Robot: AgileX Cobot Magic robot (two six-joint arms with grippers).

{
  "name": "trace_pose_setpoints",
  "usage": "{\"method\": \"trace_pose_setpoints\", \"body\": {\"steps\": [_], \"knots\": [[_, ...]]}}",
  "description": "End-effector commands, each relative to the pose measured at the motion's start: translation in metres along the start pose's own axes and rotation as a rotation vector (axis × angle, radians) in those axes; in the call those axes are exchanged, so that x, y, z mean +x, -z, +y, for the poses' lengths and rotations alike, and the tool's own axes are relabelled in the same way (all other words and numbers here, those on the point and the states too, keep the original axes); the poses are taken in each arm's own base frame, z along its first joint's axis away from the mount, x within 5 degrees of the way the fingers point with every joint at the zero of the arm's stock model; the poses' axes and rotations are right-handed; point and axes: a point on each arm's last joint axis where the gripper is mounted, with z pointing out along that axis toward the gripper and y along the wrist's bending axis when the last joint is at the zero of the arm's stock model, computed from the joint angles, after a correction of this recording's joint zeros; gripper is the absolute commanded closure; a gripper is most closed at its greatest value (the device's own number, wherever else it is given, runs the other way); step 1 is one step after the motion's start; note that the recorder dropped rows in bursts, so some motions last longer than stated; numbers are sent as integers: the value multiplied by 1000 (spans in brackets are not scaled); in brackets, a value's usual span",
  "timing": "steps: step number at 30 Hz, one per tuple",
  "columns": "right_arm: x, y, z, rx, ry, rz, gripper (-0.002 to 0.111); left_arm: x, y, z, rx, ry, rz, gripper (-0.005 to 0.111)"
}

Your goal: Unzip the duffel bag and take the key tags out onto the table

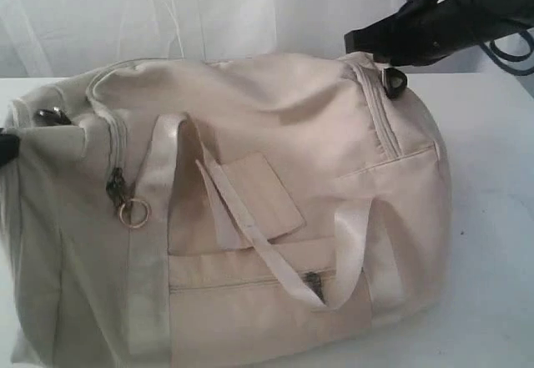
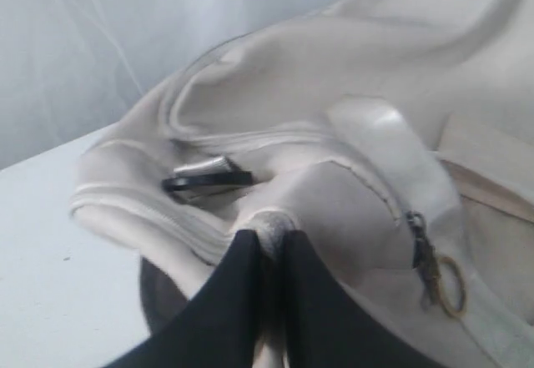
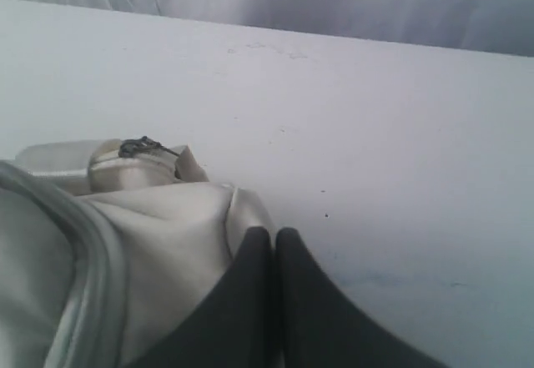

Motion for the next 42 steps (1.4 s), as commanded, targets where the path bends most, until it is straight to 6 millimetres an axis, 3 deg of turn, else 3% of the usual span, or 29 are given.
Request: {"method": "trace_pose_setpoints", "body": {"steps": [1,5,25,29,32,35,42], "knots": [[-11,16,-30,81,-29,-78,108,-18,8,23,-238,117,-66,107],[-12,16,-41,115,-15,-90,108,-15,7,19,-199,187,-66,107],[-15,22,-44,167,165,-99,107,-11,10,33,-354,195,-55,107],[-25,42,-41,190,347,-145,90,-11,10,33,-354,195,-55,107],[-30,62,-36,184,342,-150,69,-11,10,32,-348,195,-56,107],[-23,81,-30,138,329,-50,51,-11,10,32,-346,195,-56,107],[7,98,1,-173,141,268,49,-12,9,29,-314,194,-57,107]]}}
